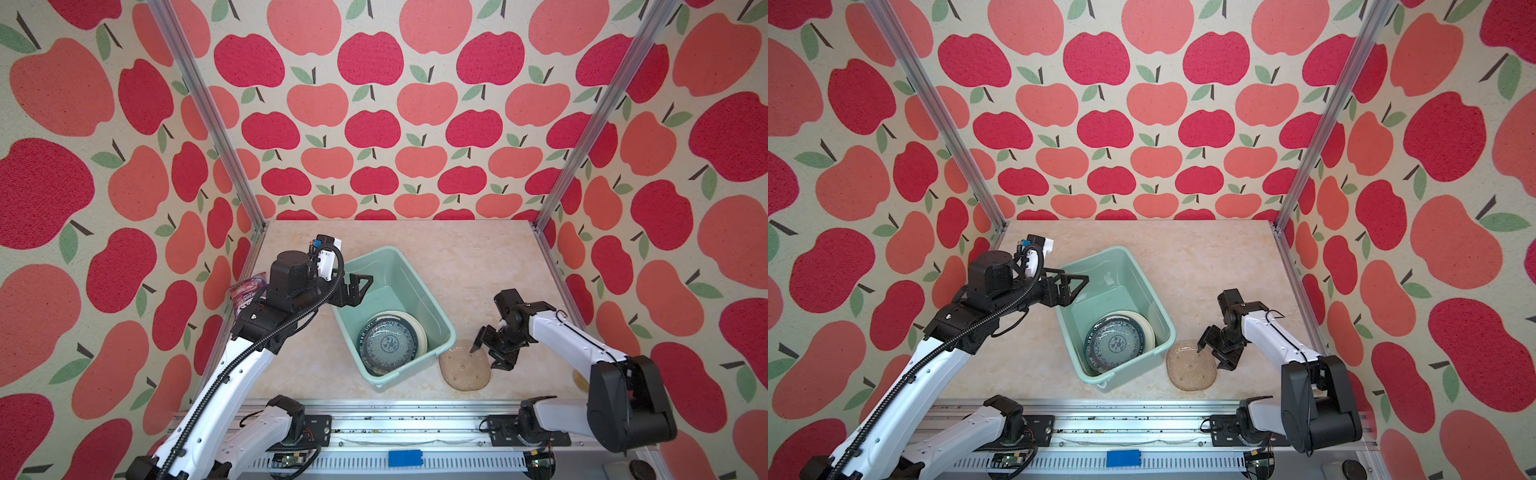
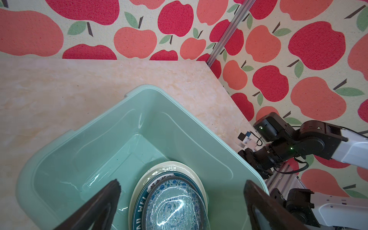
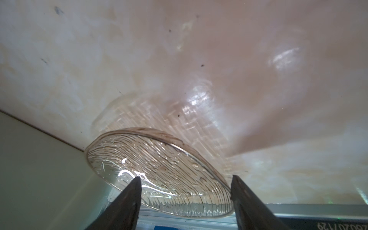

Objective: Place the plates into the plastic bin on the countertop
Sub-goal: Pick up the plate from the bottom-center of the table.

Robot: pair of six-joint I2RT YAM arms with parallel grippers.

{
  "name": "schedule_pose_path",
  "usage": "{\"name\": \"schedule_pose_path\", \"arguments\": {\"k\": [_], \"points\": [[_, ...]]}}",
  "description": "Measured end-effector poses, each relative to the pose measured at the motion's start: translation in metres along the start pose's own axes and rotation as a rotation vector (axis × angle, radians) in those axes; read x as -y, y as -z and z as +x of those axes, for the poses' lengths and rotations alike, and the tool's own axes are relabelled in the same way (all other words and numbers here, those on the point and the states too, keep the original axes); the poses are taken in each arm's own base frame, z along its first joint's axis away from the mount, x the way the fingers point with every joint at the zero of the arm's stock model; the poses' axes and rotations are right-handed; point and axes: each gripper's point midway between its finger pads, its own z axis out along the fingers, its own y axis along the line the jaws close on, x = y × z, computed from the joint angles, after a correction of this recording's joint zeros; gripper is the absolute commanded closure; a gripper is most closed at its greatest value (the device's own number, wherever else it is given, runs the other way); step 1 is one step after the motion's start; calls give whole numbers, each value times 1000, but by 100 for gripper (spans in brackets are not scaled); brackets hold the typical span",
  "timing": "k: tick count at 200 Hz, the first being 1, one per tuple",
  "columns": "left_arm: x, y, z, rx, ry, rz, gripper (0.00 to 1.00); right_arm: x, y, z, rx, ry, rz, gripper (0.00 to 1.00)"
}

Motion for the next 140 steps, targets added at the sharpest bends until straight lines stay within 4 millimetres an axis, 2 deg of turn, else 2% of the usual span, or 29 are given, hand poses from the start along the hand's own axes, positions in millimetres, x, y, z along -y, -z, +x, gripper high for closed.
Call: {"name": "schedule_pose_path", "arguments": {"k": [34,140], "points": [[-1,-10,0,-16,4,12,1,4,-9,3,-14,9,-4,37],[10,-12,-2,-11,9,44,1,1,-20,0,-49,29,-28,85]]}}
